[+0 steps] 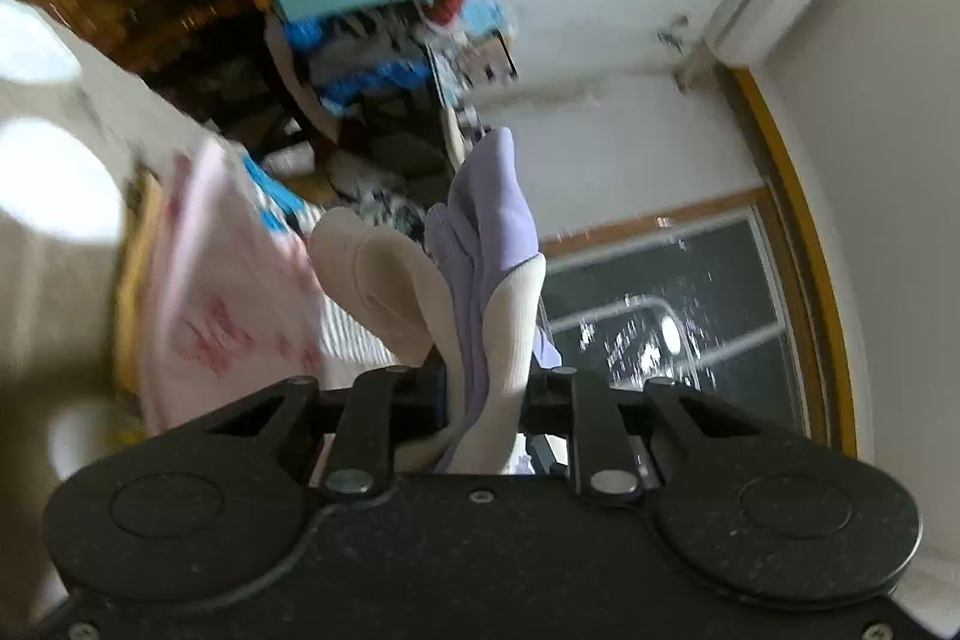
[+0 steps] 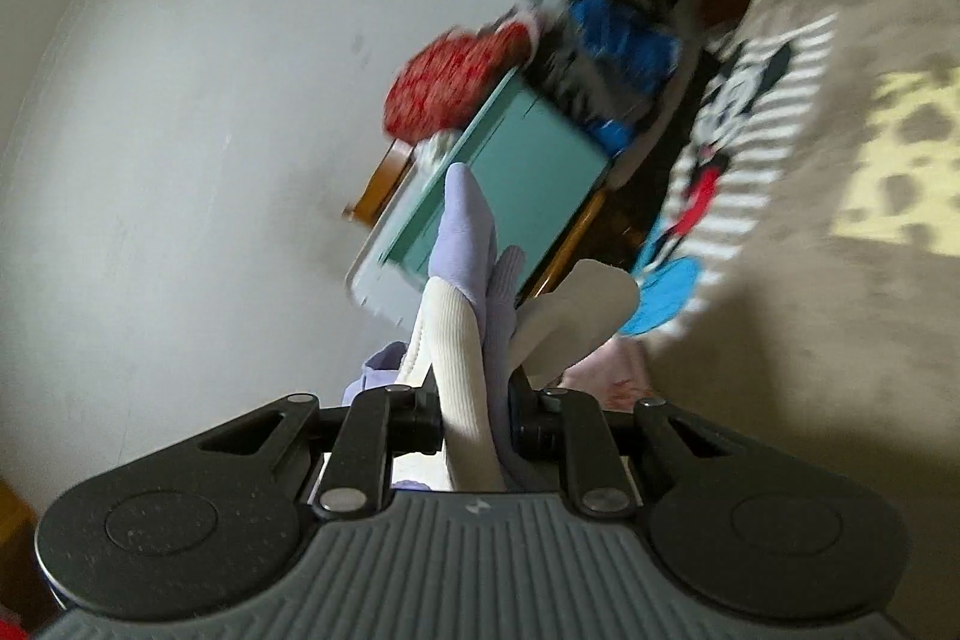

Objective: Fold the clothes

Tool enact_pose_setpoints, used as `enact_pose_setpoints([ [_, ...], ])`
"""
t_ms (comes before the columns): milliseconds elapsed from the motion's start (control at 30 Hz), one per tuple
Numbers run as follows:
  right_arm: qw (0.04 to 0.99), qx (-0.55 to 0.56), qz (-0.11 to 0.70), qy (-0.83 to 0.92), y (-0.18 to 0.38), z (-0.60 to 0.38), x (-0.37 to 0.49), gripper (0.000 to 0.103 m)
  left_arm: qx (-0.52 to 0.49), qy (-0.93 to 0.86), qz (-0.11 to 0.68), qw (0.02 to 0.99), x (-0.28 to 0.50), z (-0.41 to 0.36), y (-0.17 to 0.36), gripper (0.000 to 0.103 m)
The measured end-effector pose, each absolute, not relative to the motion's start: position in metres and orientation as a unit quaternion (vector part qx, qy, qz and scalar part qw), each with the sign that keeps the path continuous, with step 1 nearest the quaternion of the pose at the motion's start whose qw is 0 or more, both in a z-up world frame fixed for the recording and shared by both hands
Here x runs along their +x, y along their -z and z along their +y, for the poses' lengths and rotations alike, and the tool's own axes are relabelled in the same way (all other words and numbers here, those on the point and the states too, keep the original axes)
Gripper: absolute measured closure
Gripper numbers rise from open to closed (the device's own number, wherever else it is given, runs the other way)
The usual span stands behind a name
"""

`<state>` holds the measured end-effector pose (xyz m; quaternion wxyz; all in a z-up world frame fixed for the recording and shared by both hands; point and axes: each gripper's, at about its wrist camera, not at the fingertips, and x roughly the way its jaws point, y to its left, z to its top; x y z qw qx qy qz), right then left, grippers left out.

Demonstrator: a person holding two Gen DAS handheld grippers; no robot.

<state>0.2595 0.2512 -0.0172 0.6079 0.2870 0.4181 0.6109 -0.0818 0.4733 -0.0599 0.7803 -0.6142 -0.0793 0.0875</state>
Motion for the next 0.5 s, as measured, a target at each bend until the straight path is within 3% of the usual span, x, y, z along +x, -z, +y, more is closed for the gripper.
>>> enact_pose_setpoints([
  [300,0.558,0.247,0.475,-0.634,0.042,0.328,0.279,0.083,-0.626,-0.177,-0.091,0.754,-0.094,0.48,0.086,0.085],
  [433,0.556,0.245,0.493,-0.622,0.063,0.341,0.29,0.082,-0.624,-0.208,-0.056,0.751,-0.089,0.481,0.094,0.085],
  [500,0.573,0.237,0.507,-0.599,0.076,0.343,0.292,0.077,-0.594,-0.246,-0.019,0.766,-0.082,0.481,0.093,0.084],
])
